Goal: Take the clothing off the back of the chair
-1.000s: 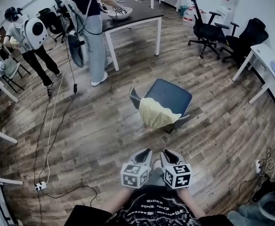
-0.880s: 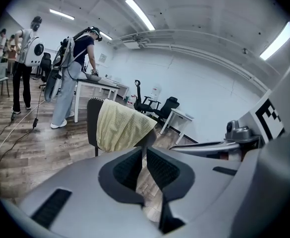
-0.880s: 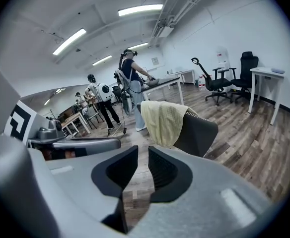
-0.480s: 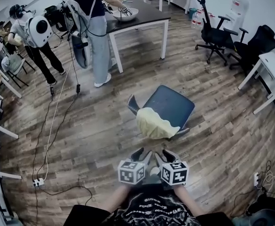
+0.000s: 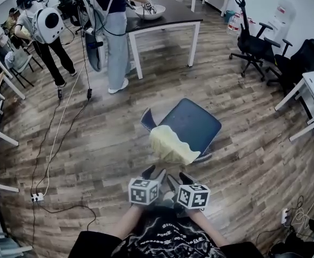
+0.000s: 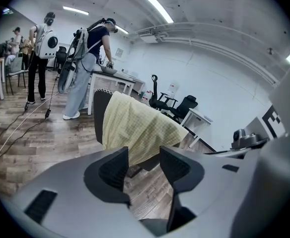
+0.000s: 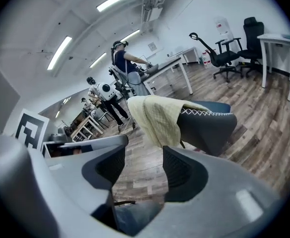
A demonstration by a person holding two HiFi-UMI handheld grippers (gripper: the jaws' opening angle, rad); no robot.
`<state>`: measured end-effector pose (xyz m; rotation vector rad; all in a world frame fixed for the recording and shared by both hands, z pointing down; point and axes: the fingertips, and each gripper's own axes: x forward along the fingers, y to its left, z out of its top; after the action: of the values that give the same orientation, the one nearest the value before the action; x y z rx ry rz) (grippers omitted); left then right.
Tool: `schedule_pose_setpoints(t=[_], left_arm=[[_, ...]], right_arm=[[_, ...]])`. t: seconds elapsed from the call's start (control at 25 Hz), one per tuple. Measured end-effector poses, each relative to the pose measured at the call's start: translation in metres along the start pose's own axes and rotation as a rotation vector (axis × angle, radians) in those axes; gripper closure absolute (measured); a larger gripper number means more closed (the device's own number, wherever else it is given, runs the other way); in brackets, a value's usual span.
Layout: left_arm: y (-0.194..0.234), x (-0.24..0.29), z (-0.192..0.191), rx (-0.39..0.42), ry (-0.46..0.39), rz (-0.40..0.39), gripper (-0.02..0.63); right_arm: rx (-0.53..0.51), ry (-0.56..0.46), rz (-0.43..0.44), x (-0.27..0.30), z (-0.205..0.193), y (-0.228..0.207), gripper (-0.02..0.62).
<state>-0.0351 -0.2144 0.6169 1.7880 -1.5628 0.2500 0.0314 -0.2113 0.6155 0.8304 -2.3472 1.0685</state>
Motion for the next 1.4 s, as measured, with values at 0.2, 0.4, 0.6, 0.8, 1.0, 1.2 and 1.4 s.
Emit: schedule_pose_setpoints(t=[0.2, 0.4, 0.6, 0.8, 1.0, 1.2, 1.4], left_arm=[[0.020, 0.006, 0.020, 0.024, -0.012, 0.013, 0.425], [0.038, 0.021, 0.028, 0.074, 0.052, -0.007, 0.416], [0.058, 0.033, 0.032, 0.138, 0.126, -0.037, 0.410], [0.062, 0.052, 0.038, 0.200, 0.173, -0.094, 0.410], [0.075, 0.070, 0.043, 0.234, 0.230, -0.136, 0.397], [0.073, 0.087, 0.041, 0.291, 0.298, -0.193, 0.397], [0.066, 0.096, 0.038, 0.309, 0.336, -0.239, 0.399]], right_arm=[[0.017, -0.010, -0.044, 0.013, 0.006, -0.002, 0.346], [0.072, -0.036, -0.102, 0.025, 0.015, -0.008, 0.333], [0.151, -0.061, -0.171, 0.042, 0.022, -0.010, 0.326], [0.231, -0.110, -0.194, 0.053, 0.032, -0.016, 0.268], [0.293, -0.110, -0.273, 0.069, 0.032, -0.029, 0.268], [0.341, -0.092, -0.348, 0.082, 0.038, -0.047, 0.270], [0.380, -0.121, -0.379, 0.085, 0.042, -0.051, 0.288]])
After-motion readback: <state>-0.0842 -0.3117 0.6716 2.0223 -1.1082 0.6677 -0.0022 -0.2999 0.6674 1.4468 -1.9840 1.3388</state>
